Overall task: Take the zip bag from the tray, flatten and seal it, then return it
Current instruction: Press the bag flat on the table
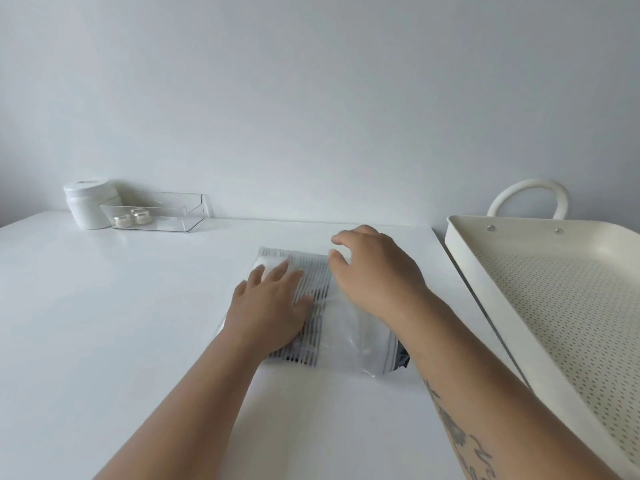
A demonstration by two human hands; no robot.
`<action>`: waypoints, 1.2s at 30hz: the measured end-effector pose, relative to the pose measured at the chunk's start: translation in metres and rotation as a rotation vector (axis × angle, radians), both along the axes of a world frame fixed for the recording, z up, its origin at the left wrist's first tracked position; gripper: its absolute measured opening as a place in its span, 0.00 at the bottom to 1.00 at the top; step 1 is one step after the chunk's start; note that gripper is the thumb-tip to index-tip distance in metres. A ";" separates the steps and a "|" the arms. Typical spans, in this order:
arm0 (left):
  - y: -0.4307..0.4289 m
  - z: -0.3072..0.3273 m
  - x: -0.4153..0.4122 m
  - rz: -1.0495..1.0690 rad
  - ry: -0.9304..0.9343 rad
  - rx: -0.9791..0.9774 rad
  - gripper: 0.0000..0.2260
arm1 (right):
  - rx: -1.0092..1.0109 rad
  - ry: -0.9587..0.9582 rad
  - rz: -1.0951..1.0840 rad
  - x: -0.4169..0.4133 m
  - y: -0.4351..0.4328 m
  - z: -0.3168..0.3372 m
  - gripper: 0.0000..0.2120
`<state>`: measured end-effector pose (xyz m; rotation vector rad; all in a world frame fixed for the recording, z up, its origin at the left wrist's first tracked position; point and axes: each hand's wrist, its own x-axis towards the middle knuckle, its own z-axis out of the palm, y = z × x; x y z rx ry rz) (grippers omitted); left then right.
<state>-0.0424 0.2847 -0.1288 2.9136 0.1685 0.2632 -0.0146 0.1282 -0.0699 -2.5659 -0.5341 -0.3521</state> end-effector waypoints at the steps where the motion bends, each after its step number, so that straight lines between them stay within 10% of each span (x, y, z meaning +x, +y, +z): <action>1: 0.001 -0.003 0.000 0.008 0.048 0.015 0.24 | 0.041 -0.020 0.025 -0.003 0.005 0.002 0.19; 13: -0.003 -0.011 0.005 0.128 0.042 -0.010 0.22 | -0.181 0.308 -0.083 0.020 -0.011 -0.073 0.28; 36: 0.002 -0.019 0.011 0.026 0.000 0.039 0.24 | -0.263 0.154 -0.011 0.027 0.035 -0.084 0.28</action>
